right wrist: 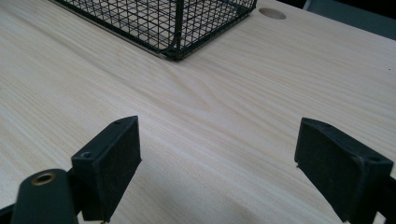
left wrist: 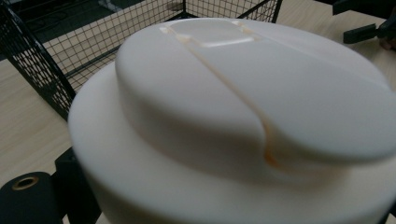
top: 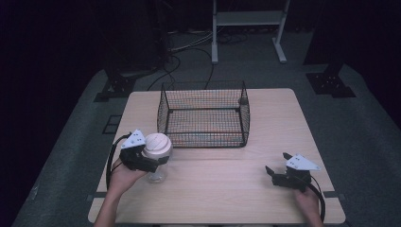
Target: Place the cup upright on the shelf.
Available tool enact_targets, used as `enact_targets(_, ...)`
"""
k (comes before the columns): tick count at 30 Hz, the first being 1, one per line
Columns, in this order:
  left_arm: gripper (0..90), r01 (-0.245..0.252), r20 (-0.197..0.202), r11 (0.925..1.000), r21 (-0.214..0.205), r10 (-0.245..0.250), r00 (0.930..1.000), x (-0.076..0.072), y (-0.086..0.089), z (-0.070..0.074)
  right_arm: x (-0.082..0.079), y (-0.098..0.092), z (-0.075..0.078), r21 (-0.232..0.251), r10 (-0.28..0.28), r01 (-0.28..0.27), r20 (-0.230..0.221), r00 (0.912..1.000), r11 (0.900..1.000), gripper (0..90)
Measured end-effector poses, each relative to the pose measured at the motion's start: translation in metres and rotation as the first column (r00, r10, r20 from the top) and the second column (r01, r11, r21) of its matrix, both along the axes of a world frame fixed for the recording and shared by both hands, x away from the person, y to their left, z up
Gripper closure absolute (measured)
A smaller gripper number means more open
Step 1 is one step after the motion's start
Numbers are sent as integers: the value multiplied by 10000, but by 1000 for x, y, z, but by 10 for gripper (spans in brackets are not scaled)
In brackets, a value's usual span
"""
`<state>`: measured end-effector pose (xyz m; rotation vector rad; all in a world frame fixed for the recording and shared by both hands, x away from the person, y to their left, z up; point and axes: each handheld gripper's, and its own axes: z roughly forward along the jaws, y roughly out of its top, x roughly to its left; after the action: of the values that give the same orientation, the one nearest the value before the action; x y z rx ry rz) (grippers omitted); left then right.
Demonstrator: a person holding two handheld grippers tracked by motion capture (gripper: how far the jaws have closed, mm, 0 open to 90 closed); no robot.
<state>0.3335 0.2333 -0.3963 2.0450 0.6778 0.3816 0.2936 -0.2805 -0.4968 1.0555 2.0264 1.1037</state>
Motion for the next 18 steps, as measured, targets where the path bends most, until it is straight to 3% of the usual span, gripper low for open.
enact_targets(1,152,71,163,10000,0,-71,9998,-1,1,1,0,0,0,5,-2,2,-2,10000,10000,135)
enact_targets(4,151,272,29,9996,24,-272,9996,-1,-1,1,0,0,0,-4,4,-4,1,10000,10000,135)
enact_targets(5,151,312,-81,9980,545,-308,9995,0,-6,-1,0,0,0,-7,0,0,3,10000,10000,135)
enact_targets(6,152,284,-37,9976,625,-283,9996,0,-8,-2,0,0,0,-5,0,0,1,10000,10000,135)
enact_targets(13,153,453,-49,9973,571,-451,9990,1,-11,3,0,0,0,-3,0,0,5,10000,10000,135)
enact_targets(18,154,690,105,9969,390,-694,9975,2,-18,20,0,0,0,1,12,-12,32,10000,10000,135)
